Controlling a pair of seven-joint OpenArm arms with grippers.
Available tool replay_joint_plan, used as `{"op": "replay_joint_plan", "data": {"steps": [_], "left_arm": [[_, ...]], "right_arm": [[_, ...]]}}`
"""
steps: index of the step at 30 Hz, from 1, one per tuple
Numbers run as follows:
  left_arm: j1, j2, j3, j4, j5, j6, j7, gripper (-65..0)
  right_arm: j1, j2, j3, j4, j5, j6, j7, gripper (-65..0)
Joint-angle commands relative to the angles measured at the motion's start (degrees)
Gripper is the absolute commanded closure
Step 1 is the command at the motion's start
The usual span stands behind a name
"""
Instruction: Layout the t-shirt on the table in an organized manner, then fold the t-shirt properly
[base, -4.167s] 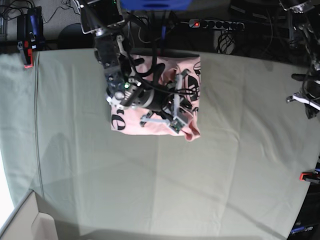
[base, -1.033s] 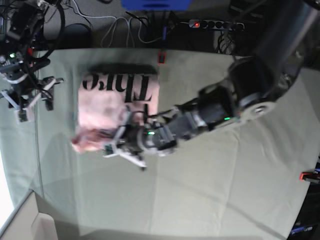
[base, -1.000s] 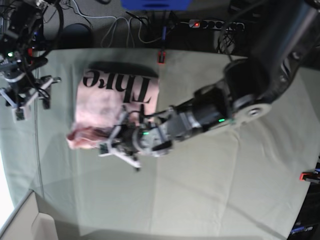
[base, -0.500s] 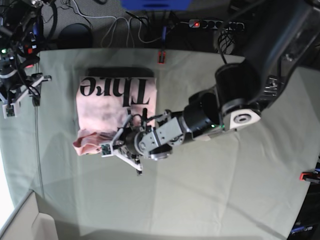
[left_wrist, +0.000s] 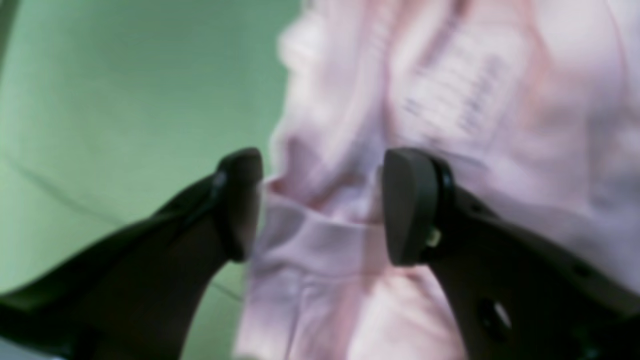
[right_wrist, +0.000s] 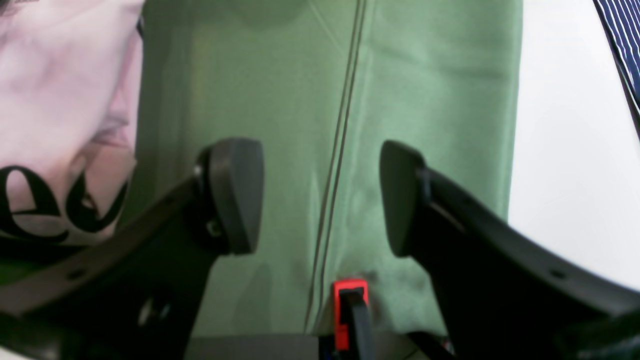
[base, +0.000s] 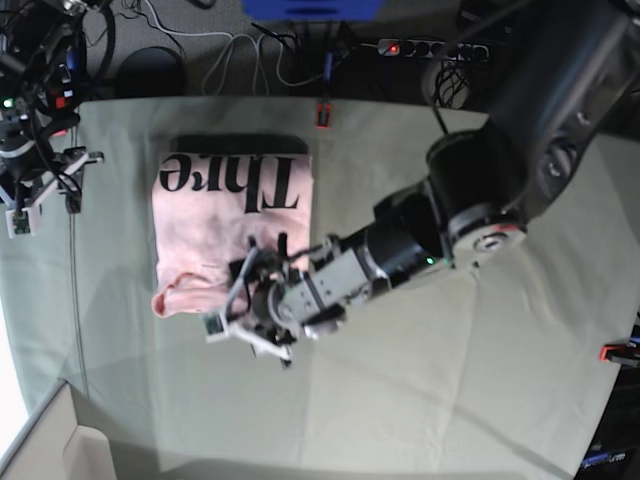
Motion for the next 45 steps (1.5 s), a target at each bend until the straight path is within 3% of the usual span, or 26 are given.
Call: {"op": "replay_joint_plan", "data": {"steps": [1,7,10,13,15,17,20,22,27,31,34,37,41,45], "left_arm": [[-3.15,0.62,-2.73,0.70,-0.17,0.64,-1.41,-37.0],[-3.94,0.01,-17.50,0.79,-0.17,0.64,-0.70,-37.0],[-1.75,-4.73,-26.64,5.80,-0.70,0.64,3.78,-36.9],[4.41,-11.15,-36.92,16.87,-0.70,0.64,10.29,-36.4],[9.95,-15.28,-44.04,26.90,-0.70,0.64,14.77,-32.4],[18.65,-20.12,-53.45,40.17,-0.70,0.64,20.57,-23.8],[31.66,-23.11,-66.55,56.61,-0.17,0.64,26.37,-9.3],[39.84,-24.51,-74.81,65.05,-0.17,0.64,29.10,-0.1],[59.71,-23.72,-96.44,77.01,-0.17,0.55,31.82,-1.3],[72.10,-21.00,-107.69,78.50,-0.17,0.20,34.11,-1.2],[78.25,-18.89,-110.59,73.23,0.36,0.03,34.20,-0.2],[80.72,-18.45,-106.81,63.73,4.58,-0.06,31.12,0.0],[80.10,-18.45,-98.99,46.68,10.82,-0.06,17.50,0.0],[73.33,-18.89,-86.51,25.58,16.36,-0.06,3.69,0.0]], "right_arm": [[0.14,0.53,0.16,0.94,0.55,0.19,1.31,-34.0],[-0.74,0.44,0.60,1.03,0.55,0.19,1.31,-33.8],[-3.55,0.35,0.60,1.91,0.55,0.19,1.31,-29.8],[-5.66,-0.09,0.60,2.17,0.55,0.19,1.40,-20.1],[-6.89,-0.96,1.48,2.35,0.55,0.19,1.40,-11.5],[-8.21,-2.55,5.26,2.96,0.55,0.19,1.40,-1.9],[-9.00,-5.36,10.45,3.05,0.55,0.19,1.31,0.0],[-9.88,-6.77,13.61,3.05,0.55,0.19,1.31,0.0],[-14.63,-9.05,16.60,2.61,0.46,0.19,1.31,0.0],[-20.08,-10.46,15.72,-0.38,0.55,0.19,1.67,0.0],[-21.75,-10.11,13.87,-7.59,0.55,0.19,1.75,0.0],[-21.84,-8.44,12.91,-15.85,0.55,0.19,1.84,0.0],[-21.84,-8.17,10.27,-23.06,0.55,0.19,3.16,0.0],[-20.70,-8.26,5.00,-33.17,0.38,0.19,11.51,0.0]]}}
